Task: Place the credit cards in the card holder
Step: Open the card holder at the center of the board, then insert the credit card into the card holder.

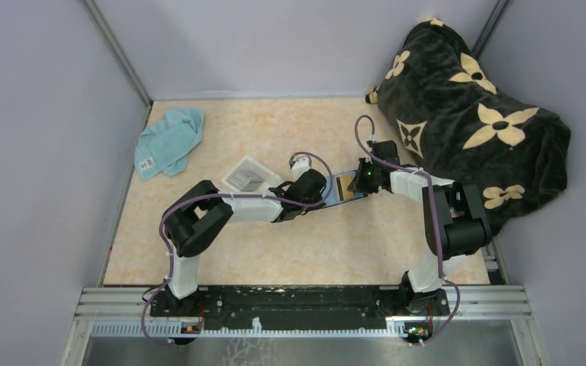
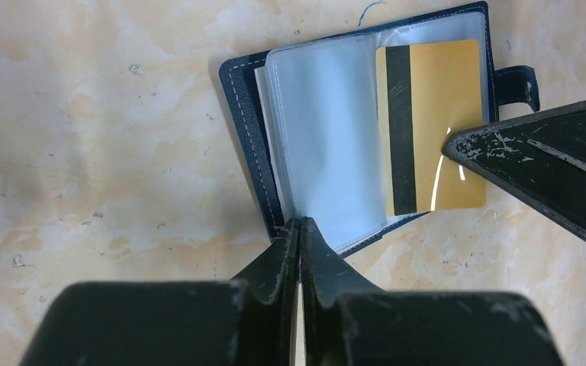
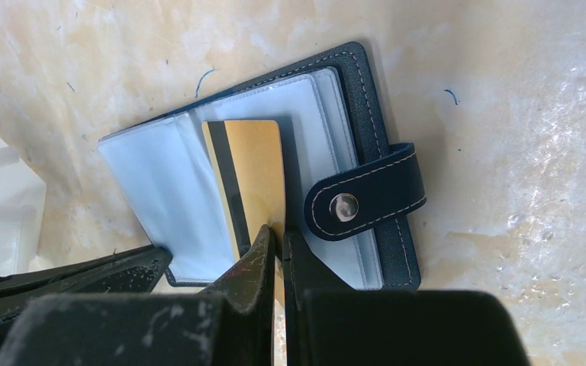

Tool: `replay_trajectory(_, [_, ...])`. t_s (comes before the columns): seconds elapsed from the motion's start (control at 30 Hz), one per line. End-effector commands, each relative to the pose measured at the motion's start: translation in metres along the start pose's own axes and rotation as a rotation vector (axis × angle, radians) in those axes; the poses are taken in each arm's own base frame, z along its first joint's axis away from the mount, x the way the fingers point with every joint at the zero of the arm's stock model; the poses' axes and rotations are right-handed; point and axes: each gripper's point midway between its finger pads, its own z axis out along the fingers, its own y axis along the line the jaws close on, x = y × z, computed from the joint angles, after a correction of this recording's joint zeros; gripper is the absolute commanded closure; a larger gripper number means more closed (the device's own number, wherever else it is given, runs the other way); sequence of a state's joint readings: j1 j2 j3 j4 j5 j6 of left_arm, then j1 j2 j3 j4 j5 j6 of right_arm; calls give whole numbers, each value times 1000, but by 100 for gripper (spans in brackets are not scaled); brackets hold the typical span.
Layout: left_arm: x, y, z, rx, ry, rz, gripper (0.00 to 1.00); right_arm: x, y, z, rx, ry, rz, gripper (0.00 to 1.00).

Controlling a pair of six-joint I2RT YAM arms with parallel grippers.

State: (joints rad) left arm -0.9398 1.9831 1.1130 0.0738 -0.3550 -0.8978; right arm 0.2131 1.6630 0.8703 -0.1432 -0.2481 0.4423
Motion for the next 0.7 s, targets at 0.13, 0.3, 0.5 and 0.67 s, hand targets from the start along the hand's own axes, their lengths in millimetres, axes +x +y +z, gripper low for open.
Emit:
replay_trajectory(0.13, [106,155,-8,-430,340,193,94,30,-48,4,197,67,12,100])
replay_trajectory(0.3, [109,157,-8,-434,348,195,95,28,-58,2,225,50,36,100])
replay_trajectory(0.5, [110,160,-7,-441,353,197,95,23,-63,-2,242,26,51,100])
replay_trajectory(0.67, [112,161,-7,-445,359,197,96,21,-63,-5,246,17,61,100])
